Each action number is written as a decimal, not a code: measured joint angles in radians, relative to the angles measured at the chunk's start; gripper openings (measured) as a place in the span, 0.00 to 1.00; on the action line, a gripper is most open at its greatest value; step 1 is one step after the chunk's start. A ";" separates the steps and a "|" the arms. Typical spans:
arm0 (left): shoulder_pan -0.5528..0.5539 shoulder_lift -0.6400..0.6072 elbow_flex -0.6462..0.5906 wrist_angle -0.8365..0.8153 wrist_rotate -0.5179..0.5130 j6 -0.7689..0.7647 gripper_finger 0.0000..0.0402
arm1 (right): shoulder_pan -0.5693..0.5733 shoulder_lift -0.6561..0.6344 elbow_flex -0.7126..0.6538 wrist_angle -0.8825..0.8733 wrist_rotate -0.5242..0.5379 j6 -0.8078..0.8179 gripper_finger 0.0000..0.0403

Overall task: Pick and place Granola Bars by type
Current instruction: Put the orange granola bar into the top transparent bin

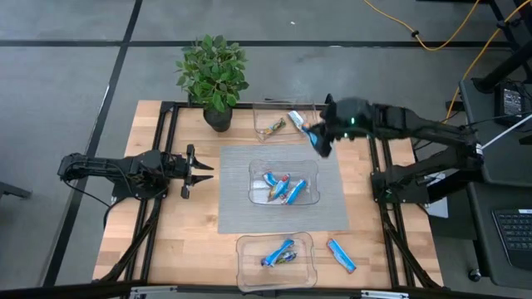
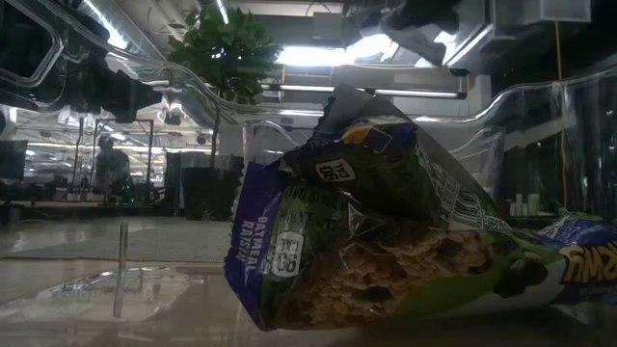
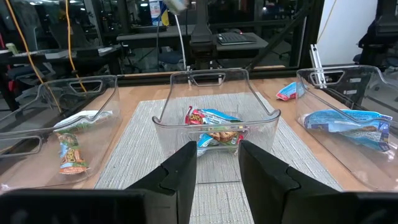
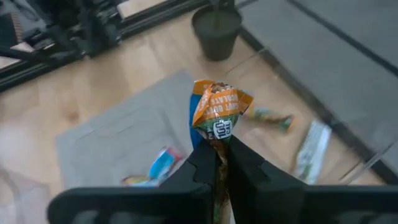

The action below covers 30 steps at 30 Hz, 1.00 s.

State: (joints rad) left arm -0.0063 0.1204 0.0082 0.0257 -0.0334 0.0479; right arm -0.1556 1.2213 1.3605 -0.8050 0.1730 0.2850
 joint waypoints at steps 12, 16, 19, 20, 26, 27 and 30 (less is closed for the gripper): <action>0.000 0.000 0.000 0.000 0.000 0.000 0.28 | -0.334 0.041 0.000 0.104 -0.302 -0.271 0.06; 0.000 0.000 0.000 0.000 0.000 0.000 0.28 | -0.394 0.101 0.000 0.107 -0.370 -0.345 0.07; 0.000 0.000 0.000 0.000 0.000 0.000 0.28 | -0.432 0.163 0.013 0.089 -0.434 -0.380 0.06; 0.000 0.000 0.000 0.000 0.000 0.000 0.28 | -0.441 0.189 0.033 0.077 -0.446 -0.396 0.06; 0.000 0.000 0.000 0.000 0.000 0.000 0.28 | -0.478 0.380 0.271 -0.081 -0.423 -0.528 0.07; 0.000 0.000 0.000 0.000 0.000 0.000 0.28 | -0.483 0.415 0.322 -0.111 -0.412 -0.551 0.07; 0.000 0.000 0.000 0.000 0.000 0.000 0.28 | -0.498 0.511 0.469 -0.190 -0.405 -0.605 0.07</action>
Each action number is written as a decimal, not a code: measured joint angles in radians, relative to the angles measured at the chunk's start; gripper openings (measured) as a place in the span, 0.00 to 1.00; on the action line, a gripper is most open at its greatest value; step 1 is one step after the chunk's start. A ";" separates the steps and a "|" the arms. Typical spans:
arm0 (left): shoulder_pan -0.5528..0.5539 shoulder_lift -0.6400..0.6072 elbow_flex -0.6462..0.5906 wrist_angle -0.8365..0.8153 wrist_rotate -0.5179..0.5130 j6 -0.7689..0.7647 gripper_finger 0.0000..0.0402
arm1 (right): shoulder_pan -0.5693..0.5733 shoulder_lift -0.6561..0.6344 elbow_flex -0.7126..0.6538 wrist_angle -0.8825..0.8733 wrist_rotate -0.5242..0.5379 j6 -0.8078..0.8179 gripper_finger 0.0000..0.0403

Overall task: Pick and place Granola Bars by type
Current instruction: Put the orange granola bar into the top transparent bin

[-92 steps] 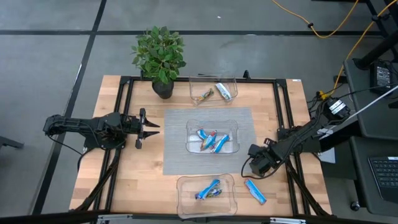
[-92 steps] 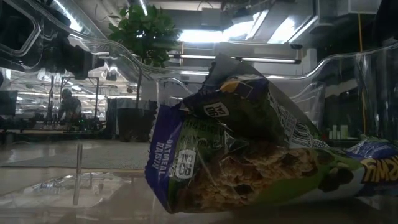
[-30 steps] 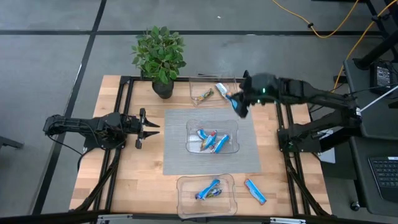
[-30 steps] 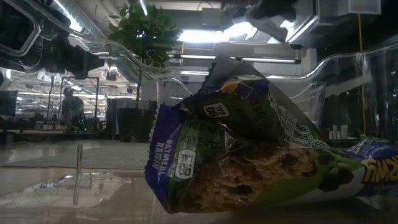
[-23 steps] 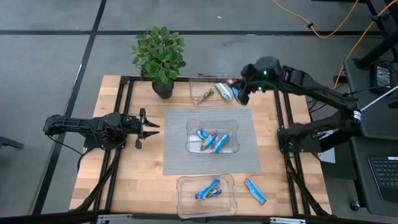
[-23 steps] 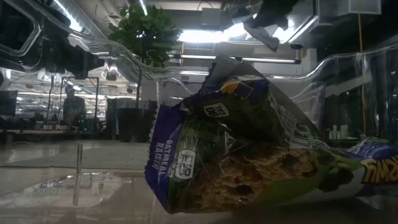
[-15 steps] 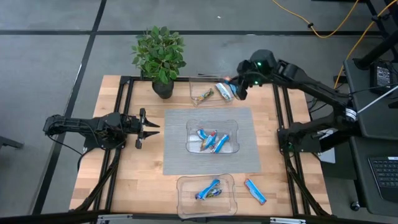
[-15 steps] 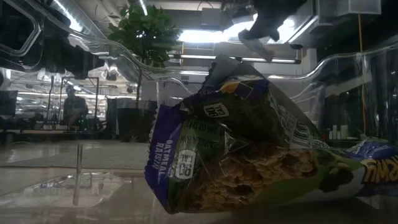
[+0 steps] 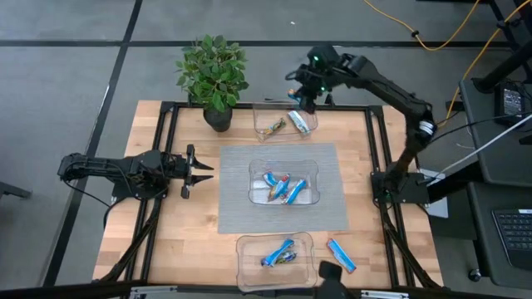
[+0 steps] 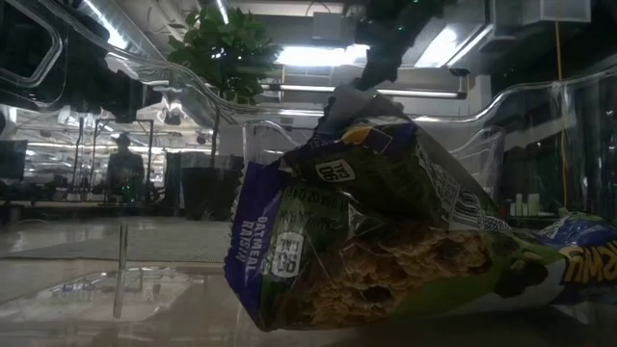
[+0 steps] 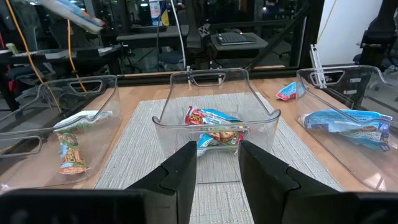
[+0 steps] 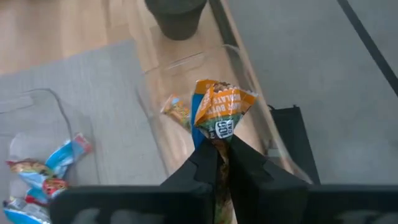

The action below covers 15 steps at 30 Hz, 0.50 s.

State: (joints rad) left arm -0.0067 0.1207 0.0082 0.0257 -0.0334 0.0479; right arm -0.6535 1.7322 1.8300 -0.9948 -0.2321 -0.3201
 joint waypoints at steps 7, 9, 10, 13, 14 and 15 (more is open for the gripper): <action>0.000 0.000 0.000 0.000 0.000 0.000 0.28 | -0.011 0.133 0.163 -0.078 0.003 -0.033 0.06; 0.000 0.000 0.000 0.000 0.000 0.000 0.28 | -0.012 0.151 0.163 -0.076 0.003 -0.046 0.07; 0.000 0.000 0.000 0.000 0.000 0.000 0.28 | -0.012 0.160 0.161 -0.072 0.002 -0.052 0.08; 0.000 0.000 0.000 0.000 0.000 0.000 0.28 | -0.012 0.196 0.147 -0.071 0.014 -0.056 0.07; 0.000 0.000 0.000 0.000 0.000 0.000 0.28 | -0.012 0.210 0.142 -0.073 0.017 -0.061 0.06; 0.000 0.000 0.000 0.000 0.000 0.000 0.28 | -0.012 0.223 0.136 -0.073 0.018 -0.067 0.05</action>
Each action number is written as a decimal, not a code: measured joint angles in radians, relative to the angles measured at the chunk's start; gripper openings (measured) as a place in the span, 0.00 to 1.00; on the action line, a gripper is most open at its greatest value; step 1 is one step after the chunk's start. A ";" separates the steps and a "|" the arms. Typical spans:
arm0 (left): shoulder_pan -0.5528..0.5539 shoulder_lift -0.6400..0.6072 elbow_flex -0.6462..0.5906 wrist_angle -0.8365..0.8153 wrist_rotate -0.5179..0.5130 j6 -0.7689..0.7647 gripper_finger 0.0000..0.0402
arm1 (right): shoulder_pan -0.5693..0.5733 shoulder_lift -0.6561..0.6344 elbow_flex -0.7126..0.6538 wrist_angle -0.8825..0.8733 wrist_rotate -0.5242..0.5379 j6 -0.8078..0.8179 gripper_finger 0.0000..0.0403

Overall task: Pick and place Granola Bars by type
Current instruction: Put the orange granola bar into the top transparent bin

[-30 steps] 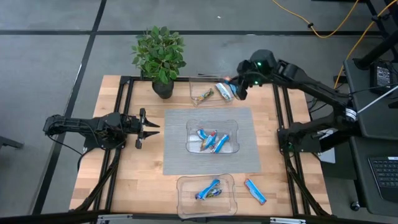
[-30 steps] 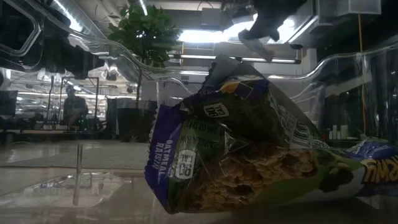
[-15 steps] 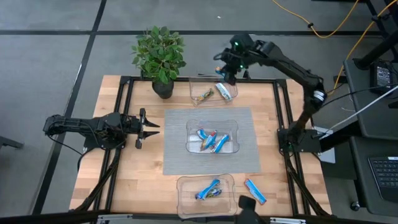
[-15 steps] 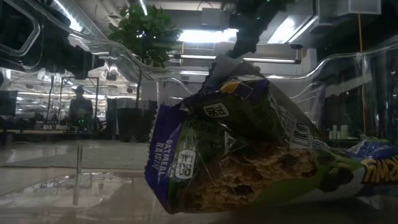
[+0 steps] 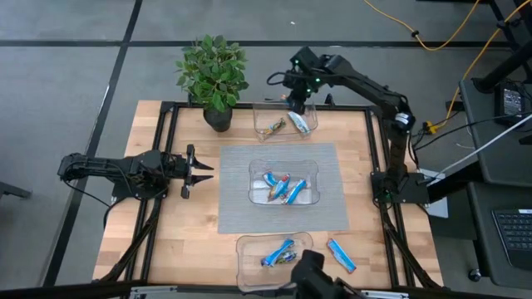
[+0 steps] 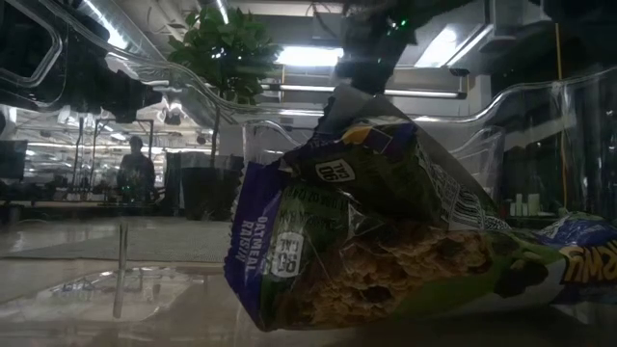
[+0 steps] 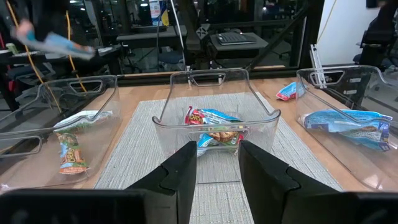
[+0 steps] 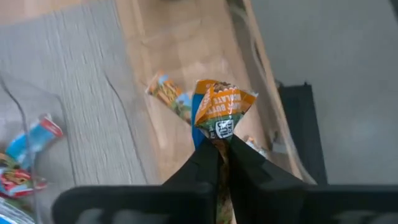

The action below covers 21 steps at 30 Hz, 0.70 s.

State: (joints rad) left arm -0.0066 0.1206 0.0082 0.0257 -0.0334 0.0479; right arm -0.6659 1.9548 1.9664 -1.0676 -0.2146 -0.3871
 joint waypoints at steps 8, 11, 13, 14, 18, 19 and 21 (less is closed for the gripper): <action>0.000 0.000 0.000 0.000 0.000 0.000 0.28 | 0.000 0.086 -0.007 0.007 0.013 -0.007 0.08; 0.000 0.000 0.000 0.000 0.000 0.000 0.28 | 0.000 0.114 -0.007 0.009 0.013 -0.006 0.09; 0.000 0.000 0.000 0.000 0.000 0.000 0.28 | 0.000 0.129 -0.008 0.008 0.013 -0.006 0.07; 0.000 0.000 0.000 0.000 0.000 0.000 0.28 | 0.000 0.134 -0.008 0.008 0.013 -0.003 0.06; 0.000 0.000 0.000 0.000 0.000 0.000 0.28 | 0.000 0.139 -0.008 0.009 0.013 0.012 0.06; 0.000 0.000 0.000 0.000 0.000 0.000 0.28 | 0.000 0.139 -0.008 0.010 0.013 0.015 0.07; 0.000 0.000 0.000 0.000 0.000 0.000 0.28 | 0.000 0.139 -0.008 0.009 0.013 0.017 0.12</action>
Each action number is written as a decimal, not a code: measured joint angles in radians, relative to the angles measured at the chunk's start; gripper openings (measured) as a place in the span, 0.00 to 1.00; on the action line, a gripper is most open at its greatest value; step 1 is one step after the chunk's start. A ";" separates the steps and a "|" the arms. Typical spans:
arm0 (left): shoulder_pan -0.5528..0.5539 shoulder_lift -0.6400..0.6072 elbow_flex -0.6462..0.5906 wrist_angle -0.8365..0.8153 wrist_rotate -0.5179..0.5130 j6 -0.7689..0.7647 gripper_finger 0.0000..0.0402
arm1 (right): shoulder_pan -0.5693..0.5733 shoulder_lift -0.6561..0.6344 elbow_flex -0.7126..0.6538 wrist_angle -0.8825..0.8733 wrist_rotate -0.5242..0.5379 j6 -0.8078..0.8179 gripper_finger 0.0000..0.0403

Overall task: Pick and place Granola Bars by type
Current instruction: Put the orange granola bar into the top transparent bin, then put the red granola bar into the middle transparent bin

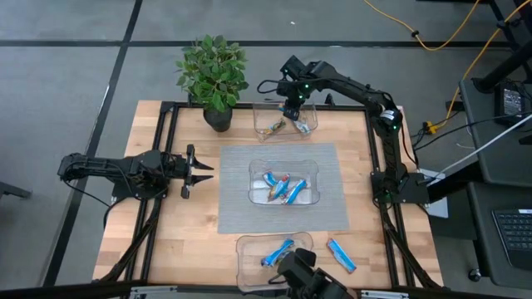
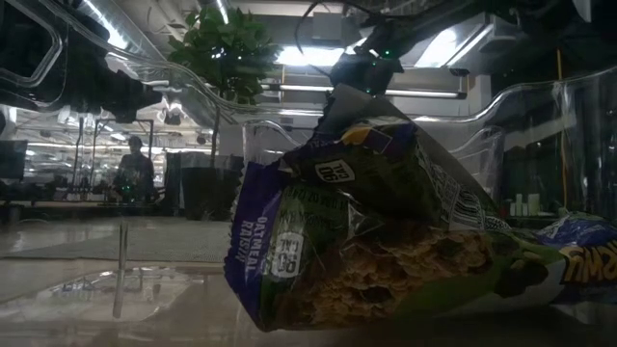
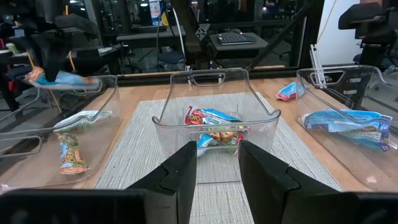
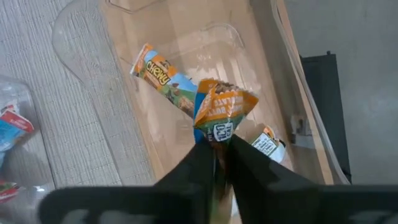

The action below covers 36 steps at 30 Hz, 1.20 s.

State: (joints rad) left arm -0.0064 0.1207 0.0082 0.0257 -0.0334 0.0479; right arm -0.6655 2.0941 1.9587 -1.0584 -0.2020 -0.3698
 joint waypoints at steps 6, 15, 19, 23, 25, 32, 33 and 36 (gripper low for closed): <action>0.000 0.000 0.000 0.000 0.000 0.000 0.28 | 0.003 0.000 0.000 0.001 0.000 0.010 0.26; 0.000 0.000 0.000 0.000 0.000 0.000 0.28 | 0.022 -0.018 0.000 -0.034 0.002 0.051 0.37; 0.000 0.000 0.000 0.000 0.000 0.000 0.28 | 0.048 -0.060 0.001 -0.066 0.004 0.078 0.37; 0.000 0.000 0.000 0.000 0.000 0.000 0.28 | 0.081 -0.115 0.001 -0.124 0.010 0.130 0.35; 0.000 0.000 0.000 0.000 0.000 0.000 0.28 | 0.105 -0.146 0.002 -0.165 0.017 0.160 0.34; 0.000 0.000 0.000 0.000 0.000 0.000 0.28 | 0.237 -0.284 -0.060 -0.220 0.097 0.282 0.30; 0.000 0.000 0.000 0.000 0.000 0.000 0.28 | 0.262 -0.310 -0.087 -0.215 0.114 0.309 0.30; 0.000 0.000 0.000 0.000 0.000 0.000 0.28 | 0.347 -0.403 -0.201 -0.181 0.147 0.397 0.29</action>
State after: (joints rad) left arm -0.0063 0.1204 0.0082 0.0257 -0.0334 0.0479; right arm -0.3187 1.6912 1.7579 -1.2390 -0.0546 0.0273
